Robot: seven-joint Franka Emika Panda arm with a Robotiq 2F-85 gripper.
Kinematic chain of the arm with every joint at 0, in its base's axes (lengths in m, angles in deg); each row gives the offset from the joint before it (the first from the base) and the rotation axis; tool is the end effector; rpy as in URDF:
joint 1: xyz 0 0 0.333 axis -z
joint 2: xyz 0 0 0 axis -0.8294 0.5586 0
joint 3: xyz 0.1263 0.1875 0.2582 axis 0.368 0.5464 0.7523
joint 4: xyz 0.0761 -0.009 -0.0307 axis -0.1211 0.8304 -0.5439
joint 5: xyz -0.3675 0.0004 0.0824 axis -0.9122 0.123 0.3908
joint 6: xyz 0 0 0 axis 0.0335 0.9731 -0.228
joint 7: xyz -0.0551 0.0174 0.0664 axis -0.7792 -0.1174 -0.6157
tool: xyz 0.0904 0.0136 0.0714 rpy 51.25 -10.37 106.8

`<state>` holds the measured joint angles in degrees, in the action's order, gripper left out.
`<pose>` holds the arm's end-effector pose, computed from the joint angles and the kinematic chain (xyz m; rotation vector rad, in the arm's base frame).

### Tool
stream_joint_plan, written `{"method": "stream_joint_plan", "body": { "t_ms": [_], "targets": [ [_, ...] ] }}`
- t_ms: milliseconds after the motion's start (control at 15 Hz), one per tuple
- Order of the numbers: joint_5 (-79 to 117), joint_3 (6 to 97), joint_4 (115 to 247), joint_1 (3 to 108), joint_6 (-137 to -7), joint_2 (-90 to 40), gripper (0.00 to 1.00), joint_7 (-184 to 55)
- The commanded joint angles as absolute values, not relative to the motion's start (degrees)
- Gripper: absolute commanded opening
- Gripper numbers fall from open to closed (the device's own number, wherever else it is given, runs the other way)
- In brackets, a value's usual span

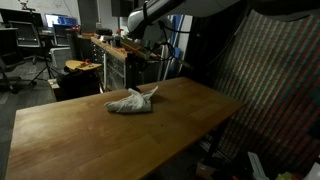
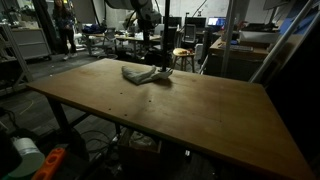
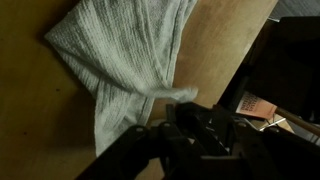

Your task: Fold the white cloth

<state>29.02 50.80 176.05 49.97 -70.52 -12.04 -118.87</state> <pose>0.7218 0.0295 0.4164 -2.5193 1.4797 -0.3283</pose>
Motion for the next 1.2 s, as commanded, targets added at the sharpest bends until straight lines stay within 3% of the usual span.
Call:
{"method": "stream_joint_plan", "body": {
  "t_ms": [0,200,267,800,867,1133],
  "targets": [
    [25.6,50.4,180.2,48.4,-69.2,-18.0,0.77,-120.7],
    [24.5,51.9,184.9,47.8,-63.0,-24.3,0.98,-119.5],
    [25.5,53.1,186.9,48.0,-60.3,-26.9,1.00,-118.1],
    [29.9,59.7,205.0,48.6,-48.3,-46.3,1.00,-108.6],
    [28.0,59.9,198.6,48.7,-47.9,-40.6,1.00,-112.5],
    [28.8,60.5,203.9,49.1,-47.8,-44.9,1.00,-110.1]
  ]
}}
